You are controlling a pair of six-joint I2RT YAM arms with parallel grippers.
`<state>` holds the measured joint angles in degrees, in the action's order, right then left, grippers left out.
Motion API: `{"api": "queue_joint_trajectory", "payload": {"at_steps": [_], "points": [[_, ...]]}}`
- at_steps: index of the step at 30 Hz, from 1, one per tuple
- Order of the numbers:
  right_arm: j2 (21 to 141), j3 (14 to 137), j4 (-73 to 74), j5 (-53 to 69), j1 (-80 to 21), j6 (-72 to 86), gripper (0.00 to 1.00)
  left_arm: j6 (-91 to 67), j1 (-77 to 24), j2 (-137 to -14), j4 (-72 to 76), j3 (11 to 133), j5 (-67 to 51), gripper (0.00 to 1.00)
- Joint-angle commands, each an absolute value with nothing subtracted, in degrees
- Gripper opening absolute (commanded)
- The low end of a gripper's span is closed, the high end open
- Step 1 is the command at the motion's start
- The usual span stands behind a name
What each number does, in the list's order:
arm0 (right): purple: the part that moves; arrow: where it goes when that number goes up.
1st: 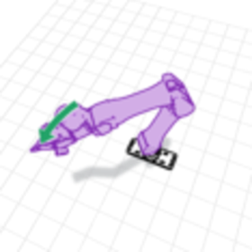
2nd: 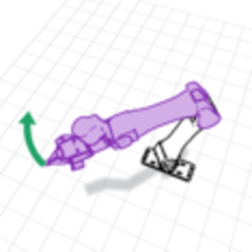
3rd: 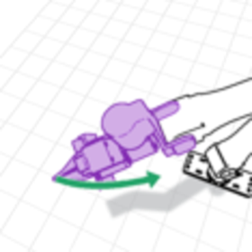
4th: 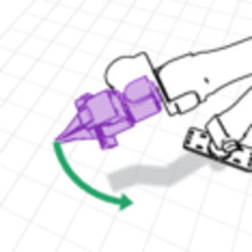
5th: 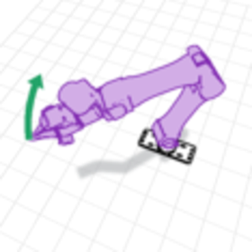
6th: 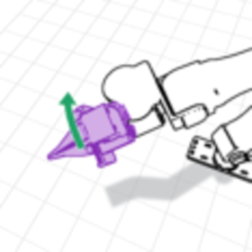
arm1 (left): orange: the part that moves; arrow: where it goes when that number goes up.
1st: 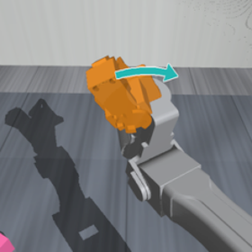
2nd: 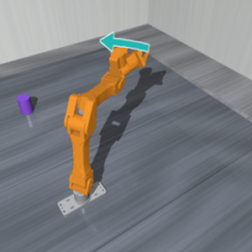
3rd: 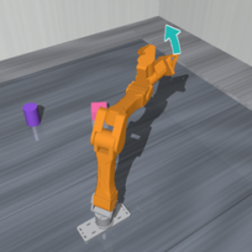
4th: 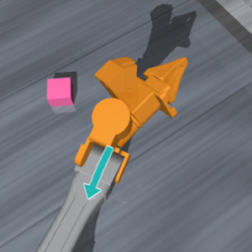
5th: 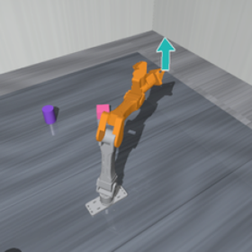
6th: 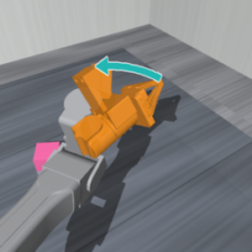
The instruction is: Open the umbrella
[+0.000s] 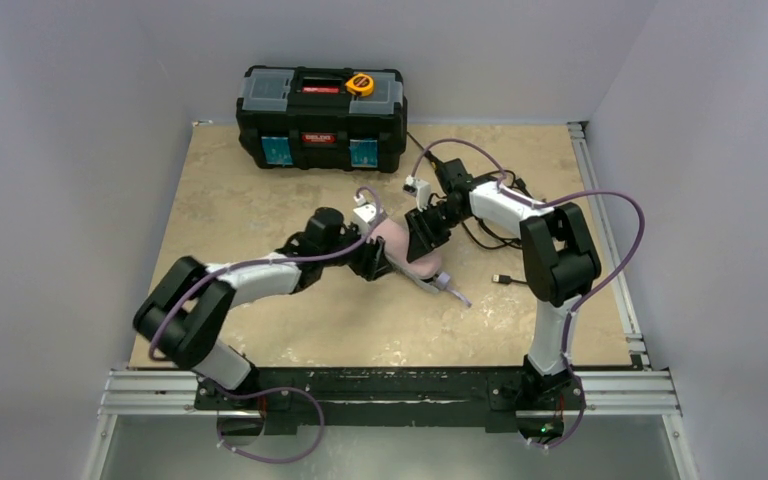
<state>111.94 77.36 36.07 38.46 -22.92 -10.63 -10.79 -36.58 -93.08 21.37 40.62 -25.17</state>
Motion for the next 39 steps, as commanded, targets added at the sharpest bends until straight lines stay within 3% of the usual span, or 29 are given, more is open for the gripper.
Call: {"api": "queue_joint_trajectory", "payload": {"at_steps": [1,5,18,30,35,39], "points": [[110.6,81.0,38.6,34.7,-22.8,-13.5,0.43,-8.2,-31.8,-81.0,11.7,39.2,-30.5,0.54],[110.2,83.5,41.5,36.2,-22.8,-13.4,0.48,-4.1,-27.2,-73.8,4.5,38.0,-30.0,0.57],[105.7,82.8,48.7,45.9,-25.5,-18.5,0.43,-4.7,-20.1,-59.6,-6.5,36.9,-25.8,0.59],[108.9,84.2,48.0,51.3,-31.0,-20.2,0.47,-11.9,-20.0,-67.6,-7.4,45.1,-29.4,0.60],[111.2,85.1,47.7,51.4,-33.6,-20.8,0.55,-17.7,-19.7,-73.2,-4.4,48.1,-30.0,0.56],[111.6,84.3,46.3,50.8,-34.0,-20.1,0.67,-22.1,-19.7,-79.1,-1.0,49.8,-29.9,0.54]]}}
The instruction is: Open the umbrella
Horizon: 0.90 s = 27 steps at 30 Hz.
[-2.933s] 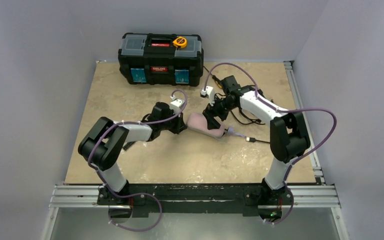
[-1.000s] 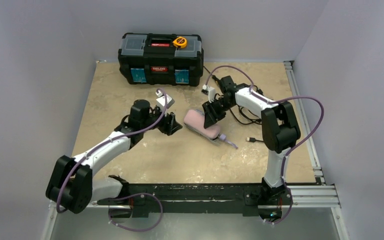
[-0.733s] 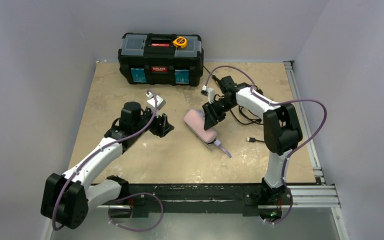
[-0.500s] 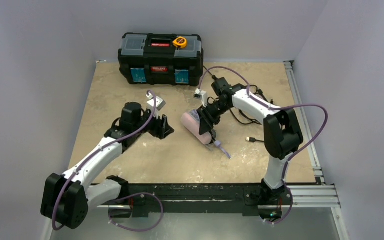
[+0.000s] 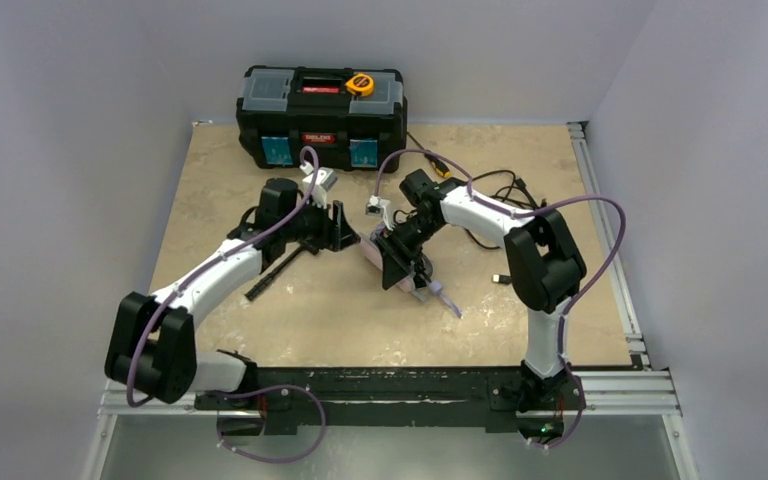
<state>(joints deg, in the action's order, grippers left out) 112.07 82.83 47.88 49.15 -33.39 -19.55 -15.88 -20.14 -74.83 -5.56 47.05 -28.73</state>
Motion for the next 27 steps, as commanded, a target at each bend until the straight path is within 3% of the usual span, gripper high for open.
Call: {"api": "queue_joint_trajectory", "payload": {"at_steps": [1,4,9,12,21,23,27], "points": [[111.6,84.0,46.4,51.1,-34.0,-20.4,0.71,-23.1,-19.7,-80.4,0.8,50.2,-30.1,0.53],[111.1,83.8,47.4,53.3,-34.2,-21.7,0.78,-25.5,-19.7,-83.7,2.3,51.7,-29.4,0.52],[109.8,84.0,48.0,54.2,-34.3,-23.0,0.83,-24.0,-19.9,-87.7,0.2,53.2,-28.0,0.52],[109.1,84.6,47.9,54.2,-34.2,-22.5,0.83,-22.4,-19.9,-89.8,-6.6,53.7,-26.7,0.49],[107.7,91.2,49.5,51.6,-31.3,-20.9,0.80,-20.4,-19.9,-89.0,-8.6,49.8,-26.6,0.45],[106.3,91.6,45.3,47.1,-29.0,-15.7,0.76,-20.3,-19.9,-88.7,-8.6,49.9,-26.9,0.45],[101.4,88.2,34.4,23.0,-28.2,-6.9,0.69,-20.6,-19.9,-88.6,-8.3,49.8,-27.4,0.45]]}}
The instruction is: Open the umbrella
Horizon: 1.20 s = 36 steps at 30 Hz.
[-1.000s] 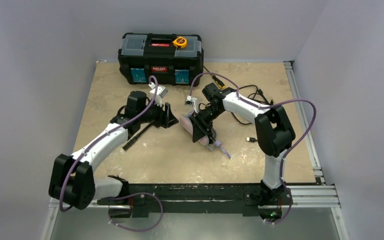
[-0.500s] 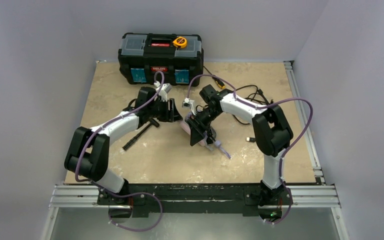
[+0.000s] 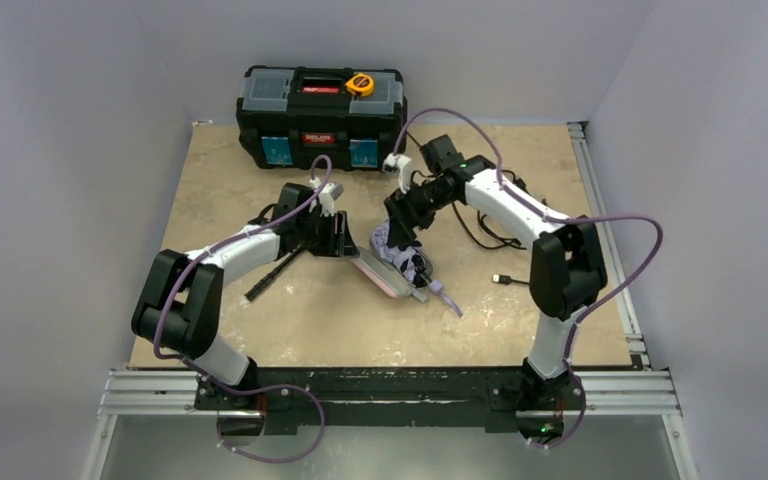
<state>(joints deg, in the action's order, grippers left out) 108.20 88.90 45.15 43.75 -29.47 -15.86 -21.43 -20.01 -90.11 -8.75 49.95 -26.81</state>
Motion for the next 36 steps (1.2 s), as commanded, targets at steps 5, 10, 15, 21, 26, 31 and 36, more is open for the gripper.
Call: {"api": "queue_joint_trajectory", "payload": {"at_steps": [5,10,15,21,26,31,36], "points": [[99.4,82.8,31.1,12.6,-31.6,-4.8,0.70,-21.3,-20.0,-88.6,-7.3,49.5,-27.9,0.45],[101.2,79.6,29.2,10.2,-33.4,-3.8,0.71,-21.2,-20.0,-88.4,-7.1,49.2,-27.7,0.45],[103.8,76.7,26.4,7.9,-35.9,-3.9,0.73,-21.1,-19.9,-88.3,-6.9,49.2,-27.8,0.45],[105.3,74.0,21.7,0.5,-40.4,-5.2,0.70,-20.3,-19.9,-87.2,-6.9,49.0,-27.7,0.45],[108.2,74.1,20.9,-1.5,-40.4,-5.3,0.53,-19.6,-19.9,-85.3,-8.0,48.6,-26.7,0.45],[105.2,77.4,22.3,5.4,-40.4,-4.7,0.10,-14.9,-19.5,-80.2,-9.9,48.6,-26.2,0.51],[100.2,82.6,23.7,9.0,-40.1,-5.0,0.00,-8.6,-18.9,-71.8,-10.2,47.3,-27.7,0.61]]}}
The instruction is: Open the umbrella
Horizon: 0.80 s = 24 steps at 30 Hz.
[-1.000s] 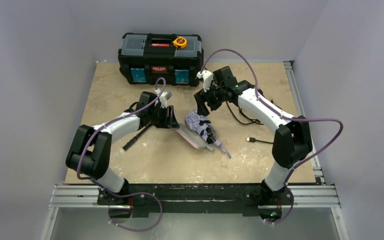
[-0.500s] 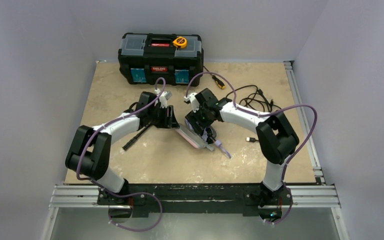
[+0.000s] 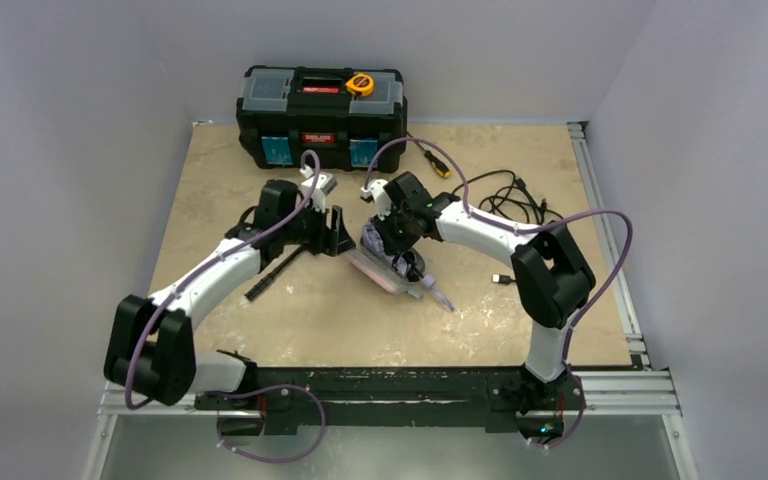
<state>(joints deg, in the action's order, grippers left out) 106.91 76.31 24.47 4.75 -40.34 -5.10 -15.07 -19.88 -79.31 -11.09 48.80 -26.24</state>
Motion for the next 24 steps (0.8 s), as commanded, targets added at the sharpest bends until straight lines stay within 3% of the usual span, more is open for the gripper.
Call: {"api": "queue_joint_trajectory", "payload": {"at_steps": [1,7,13,17,19,24], "points": [[99.1,83.6,24.3,9.2,-39.8,-5.6,0.00,-8.5,-18.5,-70.1,-10.1,46.7,-27.9,0.63],[95.6,89.6,28.1,14.7,-36.9,-7.3,0.00,-9.8,-10.2,-63.9,-14.7,48.3,-31.5,0.66],[95.2,94.1,35.9,28.4,-40.3,-6.9,0.00,-14.5,6.5,-63.0,-18.8,53.8,-33.2,0.68],[97.0,91.9,34.3,28.8,-47.4,-6.2,0.00,-17.4,14.5,-64.0,-23.1,58.9,-34.1,0.73],[99.1,90.1,31.6,27.6,-50.7,-4.9,0.00,-17.9,17.7,-63.9,-25.0,60.1,-34.7,0.80],[104.6,86.4,25.7,24.6,-56.0,-0.5,0.00,-16.3,21.5,-62.5,-30.3,60.9,-35.5,0.82]]}}
